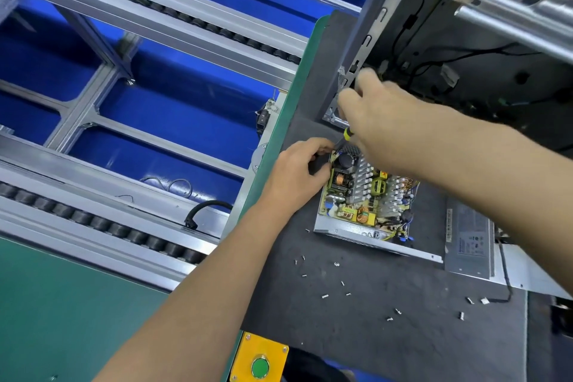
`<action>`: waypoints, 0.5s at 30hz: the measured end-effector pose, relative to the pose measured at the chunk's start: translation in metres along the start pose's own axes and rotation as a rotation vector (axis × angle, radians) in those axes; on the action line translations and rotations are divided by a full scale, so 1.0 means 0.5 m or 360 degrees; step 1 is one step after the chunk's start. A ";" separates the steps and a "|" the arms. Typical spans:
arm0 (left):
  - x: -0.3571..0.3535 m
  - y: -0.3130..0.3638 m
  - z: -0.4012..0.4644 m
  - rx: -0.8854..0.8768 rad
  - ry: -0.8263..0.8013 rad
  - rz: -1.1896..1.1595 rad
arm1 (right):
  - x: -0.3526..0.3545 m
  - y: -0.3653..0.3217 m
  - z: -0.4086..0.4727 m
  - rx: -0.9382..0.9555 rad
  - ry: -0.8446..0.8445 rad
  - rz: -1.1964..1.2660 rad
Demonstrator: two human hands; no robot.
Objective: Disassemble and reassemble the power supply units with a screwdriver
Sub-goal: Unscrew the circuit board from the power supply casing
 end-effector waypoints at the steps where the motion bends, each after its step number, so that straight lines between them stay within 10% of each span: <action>1: 0.000 -0.001 0.000 0.0001 0.0000 -0.0002 | -0.005 0.001 0.002 0.0036 0.0012 -0.0085; 15: 0.000 0.007 0.000 -0.0026 -0.0014 0.0038 | 0.018 -0.013 -0.002 0.0093 0.0035 -0.0239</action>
Point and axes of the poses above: each hand's wrist, its own z-axis towards the middle knuckle, its own x-axis out of the back of the hand, y = z × x, the point moved 10 cm from there along z, towards the middle knuckle, and after that the axes turned 14 degrees about -x, right-handed, at the moved point
